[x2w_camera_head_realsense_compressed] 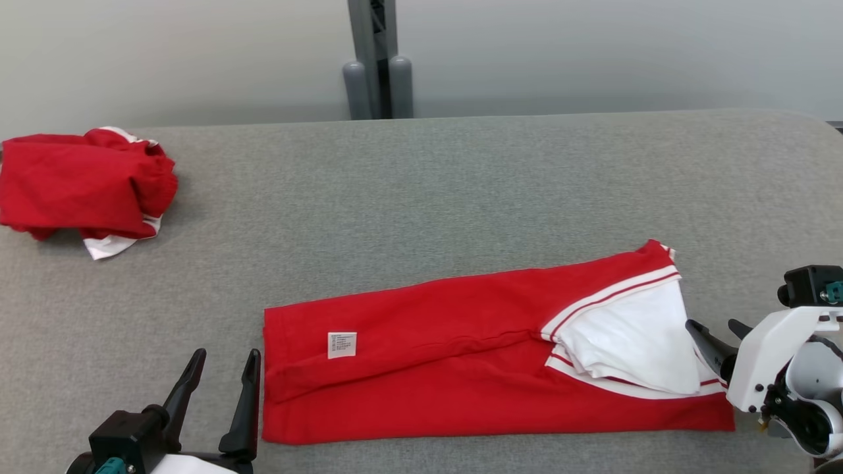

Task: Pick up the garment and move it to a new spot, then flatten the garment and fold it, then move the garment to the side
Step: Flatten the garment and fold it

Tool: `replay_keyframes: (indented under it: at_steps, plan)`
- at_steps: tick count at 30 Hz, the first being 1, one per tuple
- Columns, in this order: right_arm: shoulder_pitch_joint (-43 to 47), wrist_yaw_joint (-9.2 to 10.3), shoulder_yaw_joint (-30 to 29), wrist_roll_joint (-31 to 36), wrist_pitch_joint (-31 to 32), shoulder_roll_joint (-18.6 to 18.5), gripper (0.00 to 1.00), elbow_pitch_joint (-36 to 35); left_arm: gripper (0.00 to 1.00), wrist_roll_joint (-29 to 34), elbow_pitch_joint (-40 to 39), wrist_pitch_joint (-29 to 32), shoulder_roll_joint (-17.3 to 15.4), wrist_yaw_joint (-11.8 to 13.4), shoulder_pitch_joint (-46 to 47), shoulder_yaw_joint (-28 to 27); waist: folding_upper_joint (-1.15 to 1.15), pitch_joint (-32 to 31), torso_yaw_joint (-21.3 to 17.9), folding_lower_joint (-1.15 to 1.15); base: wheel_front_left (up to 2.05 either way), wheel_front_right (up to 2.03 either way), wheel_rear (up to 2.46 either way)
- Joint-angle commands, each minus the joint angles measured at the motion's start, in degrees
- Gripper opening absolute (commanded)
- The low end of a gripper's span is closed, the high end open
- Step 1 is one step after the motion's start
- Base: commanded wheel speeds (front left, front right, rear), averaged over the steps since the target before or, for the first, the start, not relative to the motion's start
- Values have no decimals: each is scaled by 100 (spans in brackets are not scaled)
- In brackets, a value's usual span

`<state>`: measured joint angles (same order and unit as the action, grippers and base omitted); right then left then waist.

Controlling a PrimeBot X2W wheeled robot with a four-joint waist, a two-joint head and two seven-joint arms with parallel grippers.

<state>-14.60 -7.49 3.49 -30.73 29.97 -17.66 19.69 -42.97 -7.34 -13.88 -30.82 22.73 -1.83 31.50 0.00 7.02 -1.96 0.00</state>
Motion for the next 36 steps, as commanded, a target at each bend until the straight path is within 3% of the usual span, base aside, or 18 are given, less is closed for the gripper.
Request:
replay_keyframes:
  at_steps: [1, 13, 23, 24, 25, 26, 27, 28, 29, 36]
  plan:
    - [-135, -1, 13, -24, 59, -2, 100, 184, 100, 35, -12, -15, -10, -14, 121, -10, 0, 46, 140, 0, 0, 0, 0]
    - [-719, -1, 239, -58, 188, -40, 100, 1354, 100, 65, -48, 13, -18, -18, 251, 11, 0, 182, 517, 0, 0, 0, 0]
    - [-883, -2, 895, -168, 523, -66, 100, 1662, 100, 29, -20, -10, 5, -21, 252, -13, 0, 205, 575, 0, 0, 0, 0]
    - [-907, -3, 977, -164, 543, -73, 95, 1680, 100, 28, -18, -13, 8, -27, 259, -14, 0, 209, 577, 0, 0, 0, 0]
    - [-932, -7, 1052, -159, 530, -83, 73, 1699, 100, 26, -14, -15, 12, -36, 269, -14, 0, 213, 581, 0, 0, 0, 0]
    - [-956, -7, 1119, -153, 507, -90, 44, 1717, 100, 25, -8, -17, 13, -41, 276, -16, 0, 218, 584, 0, 0, 0, 0]
    - [-980, -7, 1189, -148, 479, -109, 33, 1734, 100, 25, -3, -21, 17, -46, 284, -20, 0, 222, 585, 0, 0, 0, 0]
    - [-1034, -6, 1293, -103, 395, -165, 5, 1771, 100, 23, 10, -18, 23, -45, 296, -29, 0, 228, 580, 0, 0, 0, 0]
    - [-1071, -1, 1321, -78, 345, -200, 0, 1800, 100, 22, 20, -23, 25, -44, 296, -33, 0, 228, 574, 0, 0, 0, 0]
    - [-1396, 7, 1260, 72, 27, -365, 0, 1983, 100, 18, 42, -55, 56, -44, 212, -90, 0, 185, 406, 0, 0, 0, 0]
